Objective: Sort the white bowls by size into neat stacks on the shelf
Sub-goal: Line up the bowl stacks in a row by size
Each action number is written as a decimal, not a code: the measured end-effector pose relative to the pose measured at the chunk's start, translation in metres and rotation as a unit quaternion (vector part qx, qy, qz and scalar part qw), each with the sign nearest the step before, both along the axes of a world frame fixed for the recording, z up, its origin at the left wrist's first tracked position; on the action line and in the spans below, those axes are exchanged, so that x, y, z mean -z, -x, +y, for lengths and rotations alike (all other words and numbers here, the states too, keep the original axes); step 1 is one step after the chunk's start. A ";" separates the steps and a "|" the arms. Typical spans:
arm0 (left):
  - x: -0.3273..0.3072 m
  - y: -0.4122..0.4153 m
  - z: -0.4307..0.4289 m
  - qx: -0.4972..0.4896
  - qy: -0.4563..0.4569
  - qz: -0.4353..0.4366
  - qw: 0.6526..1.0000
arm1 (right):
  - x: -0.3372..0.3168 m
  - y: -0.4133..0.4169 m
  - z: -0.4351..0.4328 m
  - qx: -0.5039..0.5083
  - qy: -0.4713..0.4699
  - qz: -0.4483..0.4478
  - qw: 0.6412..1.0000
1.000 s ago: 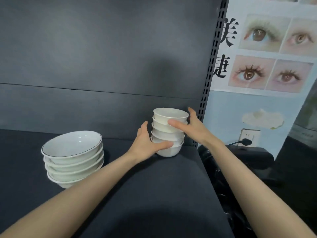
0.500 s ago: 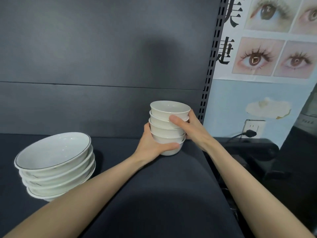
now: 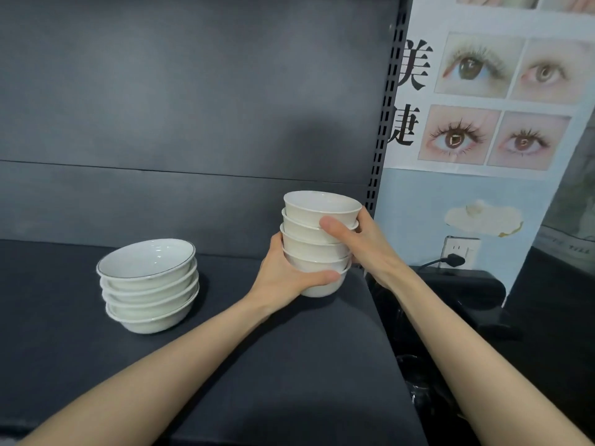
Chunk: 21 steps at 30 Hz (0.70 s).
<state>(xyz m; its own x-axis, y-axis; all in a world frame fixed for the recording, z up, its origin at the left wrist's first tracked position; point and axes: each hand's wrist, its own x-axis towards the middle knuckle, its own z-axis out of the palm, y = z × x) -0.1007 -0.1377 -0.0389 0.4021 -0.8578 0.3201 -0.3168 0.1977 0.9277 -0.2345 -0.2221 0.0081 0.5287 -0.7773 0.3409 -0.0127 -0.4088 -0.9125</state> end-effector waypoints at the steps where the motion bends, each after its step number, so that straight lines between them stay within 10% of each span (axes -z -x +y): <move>1: -0.001 0.006 0.011 -0.008 0.001 -0.001 1.000 | -0.001 0.006 0.010 -0.004 0.004 -0.003 1.000; 21: -0.017 0.000 0.305 -0.224 0.037 -0.008 0.974 | -0.022 -0.052 0.257 -0.236 0.006 -0.016 0.972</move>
